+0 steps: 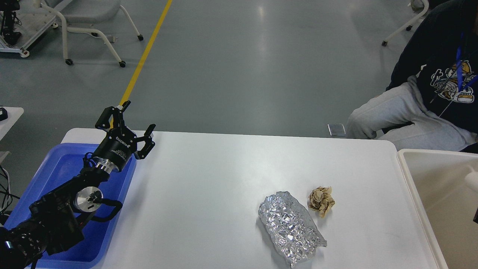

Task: Tidy desktop

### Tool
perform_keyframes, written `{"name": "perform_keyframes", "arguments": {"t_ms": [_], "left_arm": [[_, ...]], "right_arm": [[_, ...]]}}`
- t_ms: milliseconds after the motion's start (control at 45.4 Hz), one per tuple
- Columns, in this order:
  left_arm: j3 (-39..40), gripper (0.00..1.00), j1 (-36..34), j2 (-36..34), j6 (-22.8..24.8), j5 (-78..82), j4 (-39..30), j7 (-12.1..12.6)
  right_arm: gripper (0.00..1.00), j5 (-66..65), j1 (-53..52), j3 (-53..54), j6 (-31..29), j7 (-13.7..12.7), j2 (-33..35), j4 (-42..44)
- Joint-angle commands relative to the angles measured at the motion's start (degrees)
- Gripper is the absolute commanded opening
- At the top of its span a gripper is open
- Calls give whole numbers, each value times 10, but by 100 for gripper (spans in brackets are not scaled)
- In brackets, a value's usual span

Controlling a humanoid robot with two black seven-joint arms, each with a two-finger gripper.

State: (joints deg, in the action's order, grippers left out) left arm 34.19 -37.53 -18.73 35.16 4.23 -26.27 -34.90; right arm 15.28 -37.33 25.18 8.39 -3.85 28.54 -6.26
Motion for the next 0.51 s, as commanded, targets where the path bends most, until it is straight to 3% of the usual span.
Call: {"name": "perform_keyframes", "arguments": {"t_ms": [0, 441, 463, 485], "left_arm": [[0, 100, 0, 0, 0, 0, 0, 0], [0, 100, 0, 0, 0, 0, 1, 0], [0, 100, 0, 0, 0, 0, 0, 0], [0, 100, 0, 0, 0, 0, 0, 0]], "right_arm": [[0, 3, 22, 26, 6, -5, -17, 4], [0, 3, 38, 36, 4, -5, -23, 4], [4, 3, 38, 36, 4, -5, -23, 4], [15, 3, 37, 36, 4, -5, -23, 4]]}}
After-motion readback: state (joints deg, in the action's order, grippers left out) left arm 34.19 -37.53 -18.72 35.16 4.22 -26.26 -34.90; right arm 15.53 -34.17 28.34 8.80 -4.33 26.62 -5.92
